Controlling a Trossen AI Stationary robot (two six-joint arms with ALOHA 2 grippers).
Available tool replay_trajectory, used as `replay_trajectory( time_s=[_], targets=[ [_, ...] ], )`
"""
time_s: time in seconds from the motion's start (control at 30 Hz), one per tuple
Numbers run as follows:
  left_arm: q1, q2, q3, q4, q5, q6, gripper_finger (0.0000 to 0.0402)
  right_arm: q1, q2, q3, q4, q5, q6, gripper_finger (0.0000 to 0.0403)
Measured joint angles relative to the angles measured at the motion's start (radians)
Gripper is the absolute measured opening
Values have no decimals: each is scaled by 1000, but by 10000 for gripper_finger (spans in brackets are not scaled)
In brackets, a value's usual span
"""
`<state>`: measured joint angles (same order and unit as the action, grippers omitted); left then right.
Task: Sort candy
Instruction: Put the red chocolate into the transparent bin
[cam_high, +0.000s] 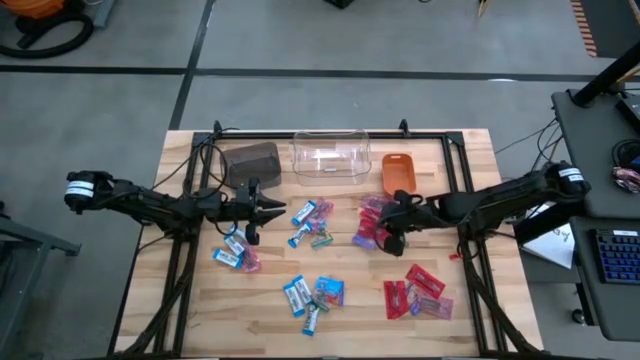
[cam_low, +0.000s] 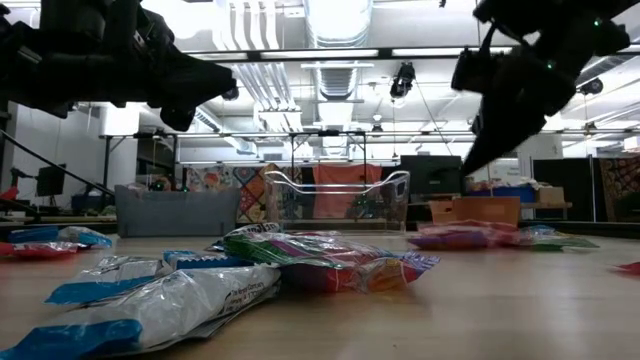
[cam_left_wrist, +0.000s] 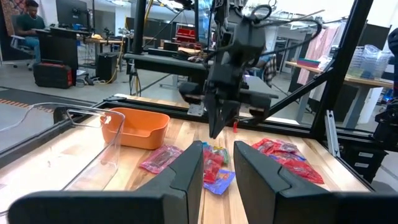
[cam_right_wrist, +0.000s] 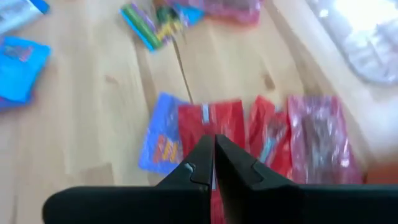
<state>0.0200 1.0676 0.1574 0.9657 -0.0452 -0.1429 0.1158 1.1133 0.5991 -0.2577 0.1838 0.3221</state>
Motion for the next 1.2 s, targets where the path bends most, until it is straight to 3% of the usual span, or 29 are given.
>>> replay_trajectory(
  time_s=[0.37, 0.47, 0.73, 0.9, 1.03, 1.2],
  targets=[
    [0, 0, 0, -1, 0, 0, 75, 0, 39, 0, 26, 22, -98, 25],
    [0, 0, 0, -1, 0, 0, 75, 0, 80, 0, 26, 22, -108, 65],
    [0, 0, 0, -1, 0, 0, 75, -1, 180, 0, 27, 79, -45, 222],
    [0, 0, 0, -1, 0, 0, 75, 0, 236, 0, 29, 76, -32, 285],
    [0, 0, 0, -1, 0, 0, 75, 0, 281, 0, 32, 67, 3, 297],
    [0, 0, 0, -1, 0, 0, 75, 0, 317, 0, 41, 60, 12, 272]
  ],
)
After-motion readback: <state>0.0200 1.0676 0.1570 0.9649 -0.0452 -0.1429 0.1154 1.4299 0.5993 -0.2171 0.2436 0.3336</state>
